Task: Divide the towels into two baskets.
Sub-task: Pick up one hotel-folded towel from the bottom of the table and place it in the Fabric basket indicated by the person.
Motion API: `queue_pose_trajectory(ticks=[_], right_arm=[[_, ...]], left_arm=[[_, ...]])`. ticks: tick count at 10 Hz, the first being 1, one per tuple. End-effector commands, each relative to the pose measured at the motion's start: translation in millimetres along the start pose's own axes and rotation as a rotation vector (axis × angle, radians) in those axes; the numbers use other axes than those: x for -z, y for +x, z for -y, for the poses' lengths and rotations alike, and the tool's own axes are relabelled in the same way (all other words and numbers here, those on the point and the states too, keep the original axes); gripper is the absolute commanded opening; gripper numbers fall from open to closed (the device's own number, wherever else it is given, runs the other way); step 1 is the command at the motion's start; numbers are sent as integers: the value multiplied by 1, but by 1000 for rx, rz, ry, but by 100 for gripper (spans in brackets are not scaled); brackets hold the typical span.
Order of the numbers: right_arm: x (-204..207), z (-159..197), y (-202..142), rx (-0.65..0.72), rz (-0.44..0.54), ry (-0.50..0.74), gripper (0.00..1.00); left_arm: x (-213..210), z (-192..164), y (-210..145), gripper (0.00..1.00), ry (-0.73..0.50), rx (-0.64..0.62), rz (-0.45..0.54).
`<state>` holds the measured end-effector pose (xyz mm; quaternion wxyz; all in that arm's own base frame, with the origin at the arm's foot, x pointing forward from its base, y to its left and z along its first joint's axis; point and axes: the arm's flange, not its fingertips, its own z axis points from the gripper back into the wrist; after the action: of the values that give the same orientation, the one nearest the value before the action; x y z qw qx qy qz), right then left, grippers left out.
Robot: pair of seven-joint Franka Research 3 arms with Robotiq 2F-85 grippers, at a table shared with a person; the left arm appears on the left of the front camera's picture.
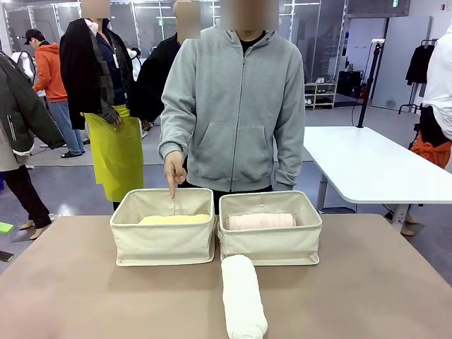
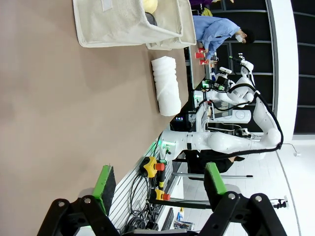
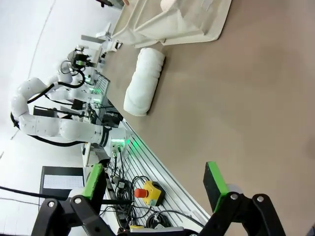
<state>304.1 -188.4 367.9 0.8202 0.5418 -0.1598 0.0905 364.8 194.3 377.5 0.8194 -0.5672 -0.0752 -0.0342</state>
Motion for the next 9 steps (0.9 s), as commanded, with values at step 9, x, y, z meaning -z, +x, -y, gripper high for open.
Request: queue_pose_trajectory(ticks=[9], right_arm=[[279, -118, -6, 87, -146, -328, 100]], left_arm=[[0, 3, -2, 92, -14, 8, 17]])
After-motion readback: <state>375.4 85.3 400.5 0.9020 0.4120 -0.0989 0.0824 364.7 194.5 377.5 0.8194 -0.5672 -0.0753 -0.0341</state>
